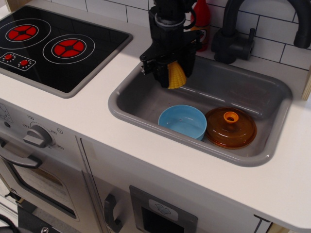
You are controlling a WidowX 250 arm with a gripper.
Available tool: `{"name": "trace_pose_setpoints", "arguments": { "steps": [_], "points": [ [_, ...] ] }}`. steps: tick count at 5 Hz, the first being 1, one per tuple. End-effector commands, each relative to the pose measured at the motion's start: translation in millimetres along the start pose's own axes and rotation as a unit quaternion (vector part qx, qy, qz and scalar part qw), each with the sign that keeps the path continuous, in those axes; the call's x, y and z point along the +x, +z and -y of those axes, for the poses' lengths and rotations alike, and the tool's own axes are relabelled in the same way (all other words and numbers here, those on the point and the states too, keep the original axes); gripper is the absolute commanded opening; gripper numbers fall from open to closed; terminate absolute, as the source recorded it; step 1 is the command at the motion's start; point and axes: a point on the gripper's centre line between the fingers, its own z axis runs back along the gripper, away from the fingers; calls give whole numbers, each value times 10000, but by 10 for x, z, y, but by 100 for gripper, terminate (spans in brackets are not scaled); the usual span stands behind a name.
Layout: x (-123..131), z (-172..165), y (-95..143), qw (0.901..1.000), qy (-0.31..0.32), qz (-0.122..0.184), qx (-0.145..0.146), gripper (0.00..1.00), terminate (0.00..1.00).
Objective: Put corn in bowl sink
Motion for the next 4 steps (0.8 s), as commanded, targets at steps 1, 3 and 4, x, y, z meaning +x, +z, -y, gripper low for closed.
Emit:
{"name": "trace_pose_setpoints", "arguments": {
  "steps": [1,3,4],
  "points": [
    [-322,-87,182,9987,-499,-50,-33,0,0],
    [-396,-182,-118,9971,-684,198,263,0,0],
    [-372,-179,-203,9971,-602,398,225,0,0]
  ]
}}
